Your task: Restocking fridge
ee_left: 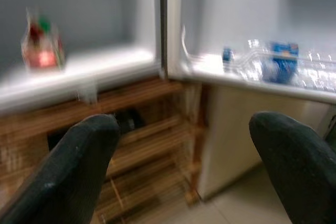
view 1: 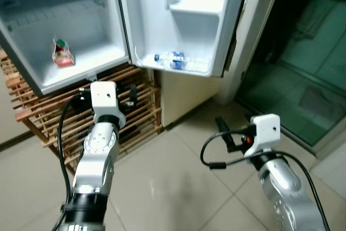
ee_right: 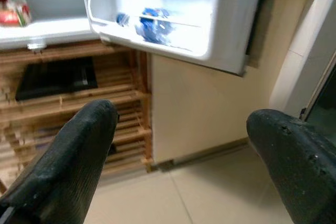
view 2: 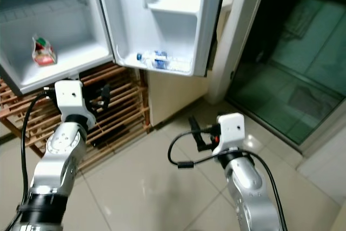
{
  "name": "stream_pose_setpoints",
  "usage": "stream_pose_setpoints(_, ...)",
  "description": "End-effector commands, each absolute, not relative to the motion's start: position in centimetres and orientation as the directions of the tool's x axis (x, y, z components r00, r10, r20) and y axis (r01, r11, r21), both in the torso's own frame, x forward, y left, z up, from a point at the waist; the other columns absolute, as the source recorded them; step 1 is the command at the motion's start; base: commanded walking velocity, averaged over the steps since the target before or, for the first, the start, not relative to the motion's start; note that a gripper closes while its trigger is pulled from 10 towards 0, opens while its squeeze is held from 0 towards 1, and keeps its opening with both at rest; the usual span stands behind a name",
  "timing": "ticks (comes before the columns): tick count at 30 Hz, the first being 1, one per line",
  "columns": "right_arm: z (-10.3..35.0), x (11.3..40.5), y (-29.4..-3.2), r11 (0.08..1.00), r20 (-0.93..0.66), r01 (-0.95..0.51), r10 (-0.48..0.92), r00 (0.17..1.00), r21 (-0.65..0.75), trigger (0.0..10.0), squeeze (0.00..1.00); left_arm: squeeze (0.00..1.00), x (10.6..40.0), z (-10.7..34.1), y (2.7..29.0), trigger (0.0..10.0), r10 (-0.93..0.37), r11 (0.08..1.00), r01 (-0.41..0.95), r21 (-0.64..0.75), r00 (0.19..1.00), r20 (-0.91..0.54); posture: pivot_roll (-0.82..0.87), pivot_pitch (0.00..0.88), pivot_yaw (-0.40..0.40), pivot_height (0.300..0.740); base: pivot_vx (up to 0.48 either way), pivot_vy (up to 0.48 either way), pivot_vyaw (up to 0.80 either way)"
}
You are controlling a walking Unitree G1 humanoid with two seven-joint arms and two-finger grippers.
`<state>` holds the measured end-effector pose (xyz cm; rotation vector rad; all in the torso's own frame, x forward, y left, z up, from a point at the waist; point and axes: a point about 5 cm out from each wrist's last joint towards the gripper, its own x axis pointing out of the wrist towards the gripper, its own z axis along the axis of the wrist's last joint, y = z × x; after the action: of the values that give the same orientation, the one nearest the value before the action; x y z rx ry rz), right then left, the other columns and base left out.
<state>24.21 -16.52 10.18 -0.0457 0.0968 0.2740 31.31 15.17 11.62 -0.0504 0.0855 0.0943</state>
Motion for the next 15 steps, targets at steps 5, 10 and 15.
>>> stream_pose_setpoints(5, 10.87, 24.47, -16.06, 0.954, -0.060, -0.295, 0.291, 0.955, -0.062, 10.0, 0.00, 0.00, 31.82, 12.04, 15.72, 10.0, 0.117, 0.993, -0.118, -0.020, 0.991, -0.071, -0.18, 0.000, 0.029, 0.740, 0.000, 0.000, 0.56)
stream_pose_setpoints(10, 10.95, 24.50, -15.66, 0.948, -0.056, -0.309, 0.306, 0.950, -0.075, 10.0, 0.00, 0.00, 31.82, 12.34, 15.54, 10.0, 0.112, 0.993, -0.113, -0.025, 0.993, -0.038, -0.19, 0.000, 0.028, 0.740, 0.112, -0.154, 0.56)
stream_pose_setpoints(15, 11.22, 24.79, -15.44, 0.943, -0.047, -0.321, 0.318, 0.947, -0.092, 10.0, 0.00, 0.00, 32.05, 12.32, 15.72, 10.0, 0.131, 0.991, -0.131, 0.005, 0.991, -0.039, -0.19, 0.000, 0.028, 0.740, 0.285, -0.383, 0.55)
